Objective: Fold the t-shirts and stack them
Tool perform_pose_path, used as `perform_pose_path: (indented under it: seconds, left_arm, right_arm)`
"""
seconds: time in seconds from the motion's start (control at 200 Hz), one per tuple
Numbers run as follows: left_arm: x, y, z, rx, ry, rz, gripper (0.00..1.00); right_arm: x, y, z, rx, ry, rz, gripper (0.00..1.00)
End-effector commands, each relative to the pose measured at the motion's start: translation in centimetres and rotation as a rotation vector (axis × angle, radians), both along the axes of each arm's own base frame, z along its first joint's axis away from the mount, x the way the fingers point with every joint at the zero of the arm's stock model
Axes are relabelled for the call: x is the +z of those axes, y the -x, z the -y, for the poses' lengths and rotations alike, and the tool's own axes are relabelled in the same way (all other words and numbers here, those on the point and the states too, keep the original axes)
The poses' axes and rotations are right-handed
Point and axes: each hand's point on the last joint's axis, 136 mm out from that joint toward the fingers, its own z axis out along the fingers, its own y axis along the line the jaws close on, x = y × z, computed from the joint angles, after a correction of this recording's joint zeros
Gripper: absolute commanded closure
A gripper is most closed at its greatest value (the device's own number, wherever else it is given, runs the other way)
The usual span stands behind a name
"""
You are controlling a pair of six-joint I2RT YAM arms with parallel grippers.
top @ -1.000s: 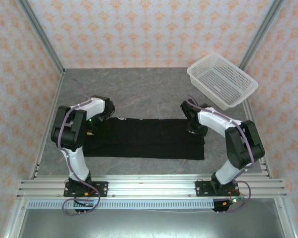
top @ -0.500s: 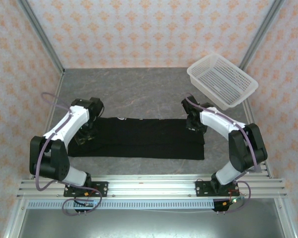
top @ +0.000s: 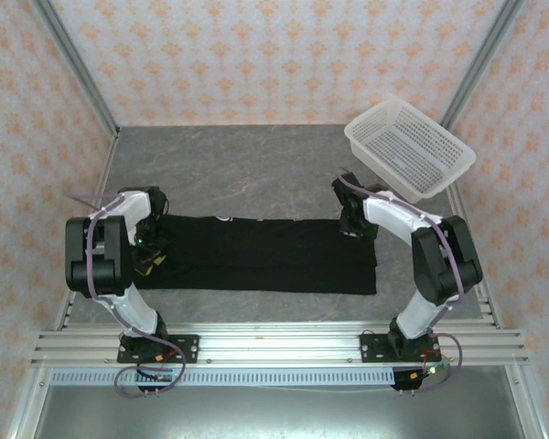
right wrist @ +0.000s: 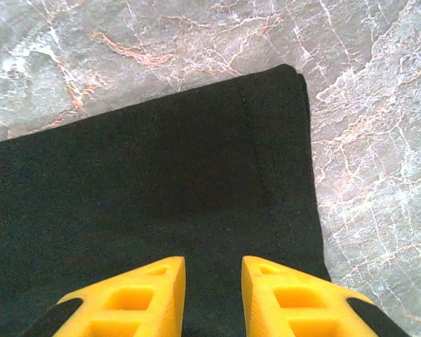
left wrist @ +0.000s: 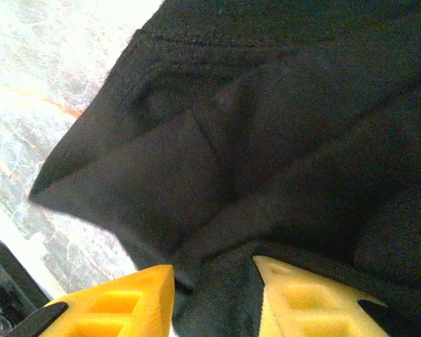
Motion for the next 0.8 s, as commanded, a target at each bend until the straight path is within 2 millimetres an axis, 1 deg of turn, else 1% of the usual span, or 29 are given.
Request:
perform_pose_path:
  seconds: [0.0,0.105,0.16,0.22,0.29,0.355,0.42,0.47,0.54,0.615,0.716,0.796]
  left_arm:
    - [-0.4,1.1,-1.4,0.036,-0.055,-0.028,0.64]
    - [0.0,1.7,-2.2,0.047,-0.082,-0.038,0.60]
    - [0.5,1.9,-2.6,0.048,-0.093,-0.038,0.59]
    - [1.7,1.7,-3.0,0.042,-0.119,-0.021,0.57]
    - [3.7,1.7,-3.2,0.032,-0.152,0.024,0.53]
    - [5.8,1.6,-2.6,0.009,-0.174,0.081,0.50]
    - [6.6,2.0,-1.0,0.002,-0.140,0.131,0.49]
    - [6.4,2.5,0.1,0.028,-0.094,0.156,0.49]
    - [5.2,2.8,1.8,0.079,-0.019,0.185,0.49]
    - [3.9,2.2,3.0,0.126,0.030,0.216,0.49]
    - [2.0,1.0,4.4,0.169,0.082,0.233,0.49]
    - [0.8,0.5,4.7,0.174,0.082,0.208,0.50]
  right_arm:
    - [0.4,-0.5,0.3,-0.014,0.011,0.010,0.72]
    - [0.2,-0.4,0.3,-0.022,0.011,0.009,0.72]
    - [0.2,-0.4,0.3,-0.022,0.010,0.011,0.72]
    - [0.3,-0.6,0.3,-0.018,0.011,0.018,0.72]
    - [0.6,-0.9,0.3,-0.010,0.011,0.027,0.72]
    - [0.6,-1.2,0.5,-0.008,0.007,0.028,0.72]
    - [0.5,-1.4,0.6,-0.006,-0.007,0.016,0.72]
    - [0.3,-1.6,0.5,-0.002,-0.021,0.002,0.72]
    - [0.2,-1.7,0.5,0.001,-0.018,-0.022,0.72]
    - [-0.2,-1.6,0.4,0.002,-0.021,-0.044,0.72]
    - [-1.3,-1.6,0.3,0.006,-0.009,-0.090,0.72]
    - [-2.2,-1.8,0.5,0.005,0.019,-0.130,0.72]
